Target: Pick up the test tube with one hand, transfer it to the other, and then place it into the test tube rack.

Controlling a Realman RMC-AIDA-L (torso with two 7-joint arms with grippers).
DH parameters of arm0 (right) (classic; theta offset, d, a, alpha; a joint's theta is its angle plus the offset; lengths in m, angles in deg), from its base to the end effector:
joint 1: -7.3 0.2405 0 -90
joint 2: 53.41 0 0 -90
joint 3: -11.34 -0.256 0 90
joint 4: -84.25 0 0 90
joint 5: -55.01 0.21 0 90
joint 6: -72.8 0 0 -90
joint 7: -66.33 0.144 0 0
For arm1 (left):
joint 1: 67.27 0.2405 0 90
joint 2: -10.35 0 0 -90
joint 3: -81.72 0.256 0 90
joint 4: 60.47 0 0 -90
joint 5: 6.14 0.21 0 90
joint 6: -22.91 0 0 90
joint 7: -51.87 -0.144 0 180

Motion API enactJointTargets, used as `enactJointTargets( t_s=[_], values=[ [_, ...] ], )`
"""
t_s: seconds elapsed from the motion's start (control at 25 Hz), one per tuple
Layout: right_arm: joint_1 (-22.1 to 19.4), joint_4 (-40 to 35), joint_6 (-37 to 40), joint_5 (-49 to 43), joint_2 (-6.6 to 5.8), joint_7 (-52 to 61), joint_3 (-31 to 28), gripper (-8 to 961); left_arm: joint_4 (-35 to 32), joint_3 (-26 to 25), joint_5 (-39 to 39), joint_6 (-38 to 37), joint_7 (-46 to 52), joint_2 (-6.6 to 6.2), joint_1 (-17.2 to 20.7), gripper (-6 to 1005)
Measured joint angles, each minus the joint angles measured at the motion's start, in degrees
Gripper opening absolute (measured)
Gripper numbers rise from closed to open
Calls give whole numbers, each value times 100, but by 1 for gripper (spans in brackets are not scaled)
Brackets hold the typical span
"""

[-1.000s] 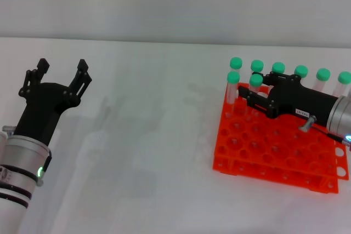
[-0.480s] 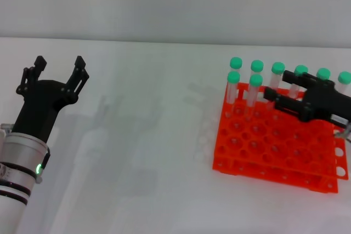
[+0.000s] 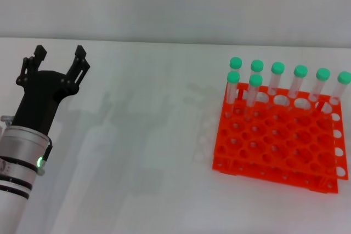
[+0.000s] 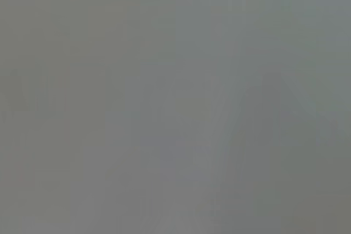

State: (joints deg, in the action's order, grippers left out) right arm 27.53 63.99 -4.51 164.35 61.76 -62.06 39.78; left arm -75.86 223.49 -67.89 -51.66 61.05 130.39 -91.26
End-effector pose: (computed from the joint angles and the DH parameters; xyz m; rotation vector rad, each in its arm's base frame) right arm 0.3544 0.3195 0.0863 -1.6999 0.6069 0.9598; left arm -0.2946 0.3238 -0.0212 -1.5093 -0.5483 -0.9249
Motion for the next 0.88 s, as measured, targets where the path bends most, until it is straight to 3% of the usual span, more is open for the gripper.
enactJointTargets(
  t_s=[0.16, 0.32, 0.6, 0.88],
  values=[
    [-111, 722, 34, 293, 2, -1856, -1334, 728, 0, 0, -160, -135, 413, -2, 9, 875],
    [-99, 1191, 254, 313, 11, -3219, -2118, 728, 1, 0, -490, -104, 551, -4, 2, 875],
    [-73, 1355, 763, 316, 16, -3372, -2295, 728, 2, 44, -579, 78, 573, -7, -113, 875],
    [-15, 1583, 762, 620, 14, -3293, -2322, 728, 44, 44, -568, 473, 577, -8, -331, 875]
  ],
)
